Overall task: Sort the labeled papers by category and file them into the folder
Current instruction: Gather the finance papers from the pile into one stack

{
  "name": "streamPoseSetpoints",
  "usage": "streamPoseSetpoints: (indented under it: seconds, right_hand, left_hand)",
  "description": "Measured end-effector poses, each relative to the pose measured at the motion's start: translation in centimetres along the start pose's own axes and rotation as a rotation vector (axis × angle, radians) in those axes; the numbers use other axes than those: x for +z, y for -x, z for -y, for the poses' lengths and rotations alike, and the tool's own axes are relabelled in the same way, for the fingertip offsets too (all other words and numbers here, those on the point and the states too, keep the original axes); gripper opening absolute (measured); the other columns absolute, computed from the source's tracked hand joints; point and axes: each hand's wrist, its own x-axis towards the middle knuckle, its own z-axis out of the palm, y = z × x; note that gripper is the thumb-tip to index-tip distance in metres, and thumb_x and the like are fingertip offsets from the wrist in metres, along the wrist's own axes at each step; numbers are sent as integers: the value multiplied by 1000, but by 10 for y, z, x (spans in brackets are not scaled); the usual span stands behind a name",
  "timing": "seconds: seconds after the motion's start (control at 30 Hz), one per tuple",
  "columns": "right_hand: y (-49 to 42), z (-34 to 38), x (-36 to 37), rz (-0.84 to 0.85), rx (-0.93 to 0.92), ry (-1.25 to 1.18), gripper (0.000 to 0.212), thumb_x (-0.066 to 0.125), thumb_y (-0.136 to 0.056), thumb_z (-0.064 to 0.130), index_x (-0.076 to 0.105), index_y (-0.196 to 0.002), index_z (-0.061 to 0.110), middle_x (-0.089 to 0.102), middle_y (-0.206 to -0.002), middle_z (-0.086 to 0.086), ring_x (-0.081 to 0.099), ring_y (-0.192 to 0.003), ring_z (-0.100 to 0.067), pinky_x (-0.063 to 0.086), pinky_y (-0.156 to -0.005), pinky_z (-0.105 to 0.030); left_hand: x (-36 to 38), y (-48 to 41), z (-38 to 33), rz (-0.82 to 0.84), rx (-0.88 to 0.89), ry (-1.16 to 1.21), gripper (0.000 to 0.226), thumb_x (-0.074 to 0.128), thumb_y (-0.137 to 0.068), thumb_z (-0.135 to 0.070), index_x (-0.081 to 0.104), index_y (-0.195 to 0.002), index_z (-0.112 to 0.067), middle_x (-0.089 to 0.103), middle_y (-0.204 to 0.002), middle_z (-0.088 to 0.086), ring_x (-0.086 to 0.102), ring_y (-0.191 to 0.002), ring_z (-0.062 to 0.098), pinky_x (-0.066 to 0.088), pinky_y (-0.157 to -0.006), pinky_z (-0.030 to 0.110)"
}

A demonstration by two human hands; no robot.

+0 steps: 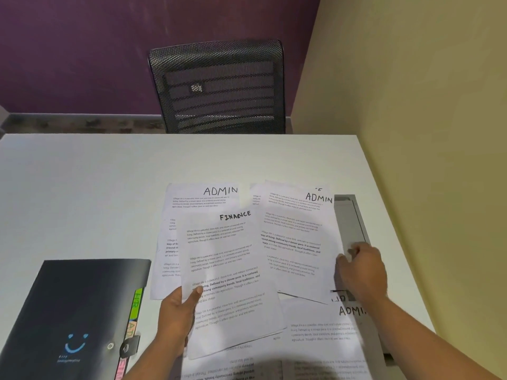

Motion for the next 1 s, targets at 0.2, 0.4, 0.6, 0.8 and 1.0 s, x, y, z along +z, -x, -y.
streamPoseSetpoints:
  seconds: [0.2, 0.4, 0.6, 0.8, 1.0]
  right_hand:
    - [20, 17, 20, 203, 69, 211, 71, 70, -75, 61, 51, -118, 8, 65, -106, -7, 66, -94, -30, 48, -66, -32]
    - [19, 23, 30, 262, 128, 107, 46, 80, -74, 38, 51, -96, 11, 66, -92, -4, 65, -80, -27, 52, -64, -32]
    - [22, 25, 29, 247, 22, -87, 14, 67, -90, 28, 69, -93, 14, 72, -90, 0, 65, -72, -18, 51, -59, -27]
    - [13, 26, 22, 514, -15, 82, 13, 71, -84, 21, 70, -92, 10, 72, -87, -5, 68, -76, -22, 59, -72, -36]
    - [10, 38, 14, 663, -3, 276, 18, 74, -79, 26, 59, -77, 17, 63, -72, 1, 59, -61, -14, 46, -57, -24]
  left_hand:
    - [0, -2, 1, -9, 20, -24, 16, 68, -91, -11, 71, -105, -19, 77, -96, -2, 71, -92, 19, 54, -85, 33]
    - [-1, -3, 3, -11, 10, -17, 17, 69, -90, -12, 72, -106, -18, 78, -98, 0, 72, -93, 21, 55, -86, 37]
    - [-1, -3, 2, -7, 2, -20, 17, 68, -91, -11, 72, -107, -18, 78, -99, 1, 72, -93, 22, 56, -83, 35]
    - [0, -1, 0, -12, 0, -39, 18, 69, -90, -12, 71, -107, -18, 78, -93, -5, 72, -92, 20, 56, -77, 30]
    - [1, 3, -3, -1, -1, -6, 16, 67, -91, -9, 72, -103, -18, 78, -90, -4, 72, -88, 17, 58, -64, 21]
